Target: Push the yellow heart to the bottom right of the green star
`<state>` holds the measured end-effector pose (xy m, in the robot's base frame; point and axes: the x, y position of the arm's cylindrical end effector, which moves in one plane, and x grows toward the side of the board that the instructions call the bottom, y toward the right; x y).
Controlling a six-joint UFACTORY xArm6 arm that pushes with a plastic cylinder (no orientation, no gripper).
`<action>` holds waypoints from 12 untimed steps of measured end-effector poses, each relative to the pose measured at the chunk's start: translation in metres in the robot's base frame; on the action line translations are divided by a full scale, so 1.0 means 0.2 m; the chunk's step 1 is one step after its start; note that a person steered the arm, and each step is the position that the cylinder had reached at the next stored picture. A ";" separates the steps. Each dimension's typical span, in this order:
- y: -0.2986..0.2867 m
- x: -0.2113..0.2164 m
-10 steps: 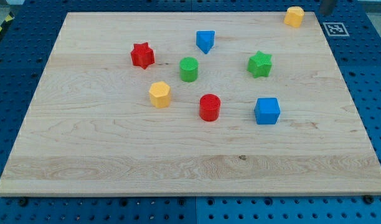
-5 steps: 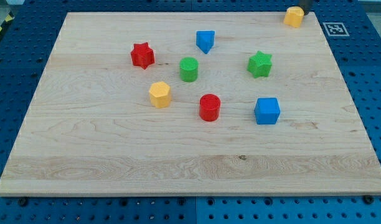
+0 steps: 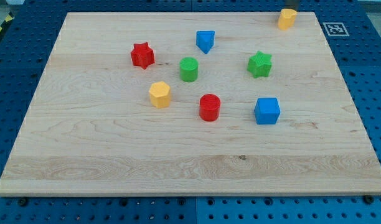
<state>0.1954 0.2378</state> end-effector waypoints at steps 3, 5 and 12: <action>-0.18 0.14; -0.28 0.29; -0.29 0.90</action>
<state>0.3754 0.1801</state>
